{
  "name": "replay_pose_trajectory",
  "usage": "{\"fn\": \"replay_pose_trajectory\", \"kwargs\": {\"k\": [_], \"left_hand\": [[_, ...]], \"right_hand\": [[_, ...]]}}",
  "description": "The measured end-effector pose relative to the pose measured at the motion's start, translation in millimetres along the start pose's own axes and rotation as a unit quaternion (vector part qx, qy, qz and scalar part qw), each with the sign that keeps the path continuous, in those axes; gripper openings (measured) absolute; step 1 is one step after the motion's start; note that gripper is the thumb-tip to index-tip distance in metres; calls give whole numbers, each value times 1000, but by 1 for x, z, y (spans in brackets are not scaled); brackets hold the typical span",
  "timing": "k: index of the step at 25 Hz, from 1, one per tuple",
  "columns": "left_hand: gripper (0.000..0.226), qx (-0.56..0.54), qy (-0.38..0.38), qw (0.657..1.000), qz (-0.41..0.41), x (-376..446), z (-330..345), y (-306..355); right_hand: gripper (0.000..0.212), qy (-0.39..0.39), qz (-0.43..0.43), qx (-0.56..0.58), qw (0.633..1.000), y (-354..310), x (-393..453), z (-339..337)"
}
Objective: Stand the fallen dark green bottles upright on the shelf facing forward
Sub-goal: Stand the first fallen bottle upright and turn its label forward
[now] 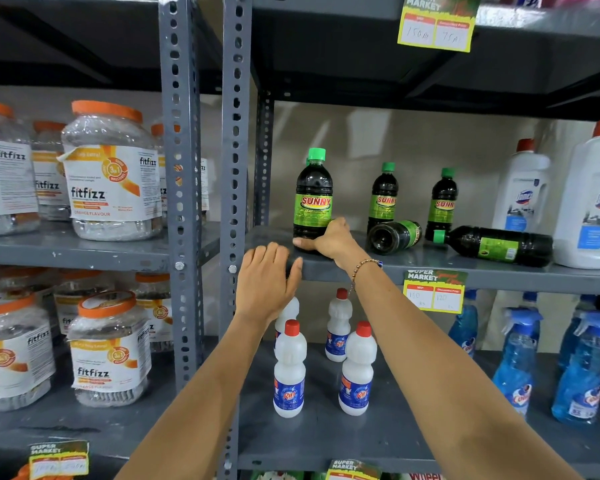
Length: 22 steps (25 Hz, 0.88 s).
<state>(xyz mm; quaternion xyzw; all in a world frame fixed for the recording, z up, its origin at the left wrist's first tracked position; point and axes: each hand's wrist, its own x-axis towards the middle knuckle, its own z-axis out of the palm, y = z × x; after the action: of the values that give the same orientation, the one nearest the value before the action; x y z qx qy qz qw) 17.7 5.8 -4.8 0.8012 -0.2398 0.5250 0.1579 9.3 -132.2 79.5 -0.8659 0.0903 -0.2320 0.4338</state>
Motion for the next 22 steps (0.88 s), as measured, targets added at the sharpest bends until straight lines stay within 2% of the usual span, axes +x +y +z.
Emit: {"fn": "replay_pose_trajectory", "kwargs": {"k": [2, 4, 5, 6, 8, 10, 13, 18, 22], "left_hand": [[42, 14, -57, 998, -39, 18, -10, 4], [35, -2, -121, 990, -79, 43, -19, 3], [34, -49, -155, 981, -110, 55, -24, 5], [41, -123, -202, 960, -150, 67, -26, 6], [58, -259, -276, 895, -237, 86, -26, 11], [53, -321, -309, 844, -300, 96, -15, 7], [38, -373, -311, 815, -315, 95, 0, -2], [28, -390, -291, 820, -302, 90, -9, -1], [33, -400, -286, 818, -298, 83, -22, -6]], "right_hand": [[53, -27, 17, 80, 996, 8, 3, -11], [55, -43, 38, 173, 983, 16, 7, -17], [57, -40, 42, 198, 978, 19, 9, -19], [54, -33, 37, 210, 977, 20, 11, -19], [42, -28, 19, 203, 979, 19, 10, -17], [34, -25, 11, 194, 981, 19, 10, -14], [33, -3, 21, 186, 982, 19, 13, -13], [34, -5, 17, 177, 984, 16, 6, -18], [30, -33, -10, 177, 984, 12, -11, -27]]}}
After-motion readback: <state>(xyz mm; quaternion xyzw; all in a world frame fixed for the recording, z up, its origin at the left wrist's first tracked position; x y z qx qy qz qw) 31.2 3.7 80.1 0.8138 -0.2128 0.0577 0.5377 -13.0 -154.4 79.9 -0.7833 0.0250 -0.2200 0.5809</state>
